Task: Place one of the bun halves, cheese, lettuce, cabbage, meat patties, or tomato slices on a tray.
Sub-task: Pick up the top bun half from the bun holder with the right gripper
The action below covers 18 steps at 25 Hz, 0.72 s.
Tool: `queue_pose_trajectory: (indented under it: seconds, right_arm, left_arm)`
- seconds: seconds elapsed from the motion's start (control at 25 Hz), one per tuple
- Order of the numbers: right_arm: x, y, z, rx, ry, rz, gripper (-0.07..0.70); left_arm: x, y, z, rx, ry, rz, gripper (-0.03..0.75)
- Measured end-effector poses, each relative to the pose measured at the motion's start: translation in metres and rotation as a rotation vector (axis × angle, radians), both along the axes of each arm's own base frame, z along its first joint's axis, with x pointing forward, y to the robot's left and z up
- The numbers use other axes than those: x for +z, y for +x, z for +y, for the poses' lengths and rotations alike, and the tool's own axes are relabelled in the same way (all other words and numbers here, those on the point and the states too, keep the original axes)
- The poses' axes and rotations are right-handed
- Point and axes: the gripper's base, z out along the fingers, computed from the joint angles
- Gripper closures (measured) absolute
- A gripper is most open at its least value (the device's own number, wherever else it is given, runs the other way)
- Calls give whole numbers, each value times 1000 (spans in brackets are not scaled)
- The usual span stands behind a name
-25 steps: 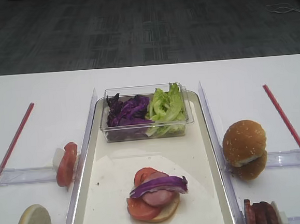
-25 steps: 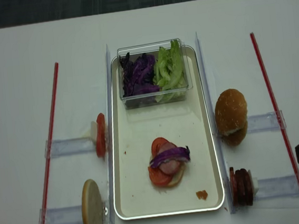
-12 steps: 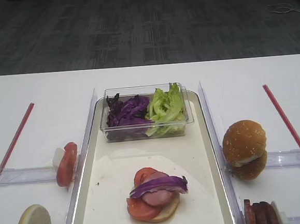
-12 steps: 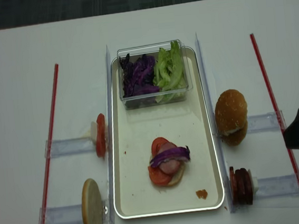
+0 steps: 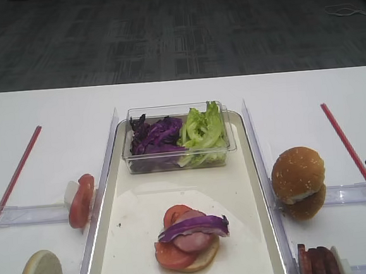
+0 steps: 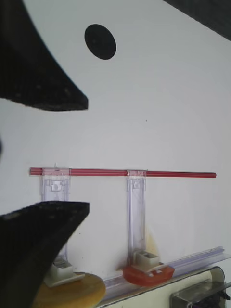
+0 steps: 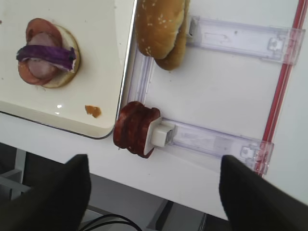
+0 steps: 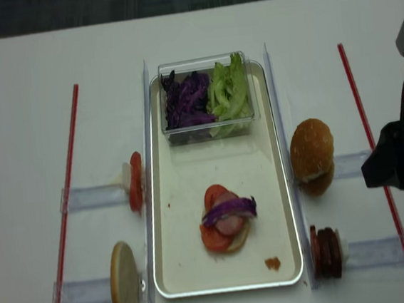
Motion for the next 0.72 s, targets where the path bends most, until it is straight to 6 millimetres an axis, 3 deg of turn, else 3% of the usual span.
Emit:
queue_pose_trajectory:
  seconds: [0.72]
  right_arm:
    - [3, 38, 4, 32, 51, 26, 71]
  left_arm:
    - [0, 0, 0, 0, 0, -2, 323]
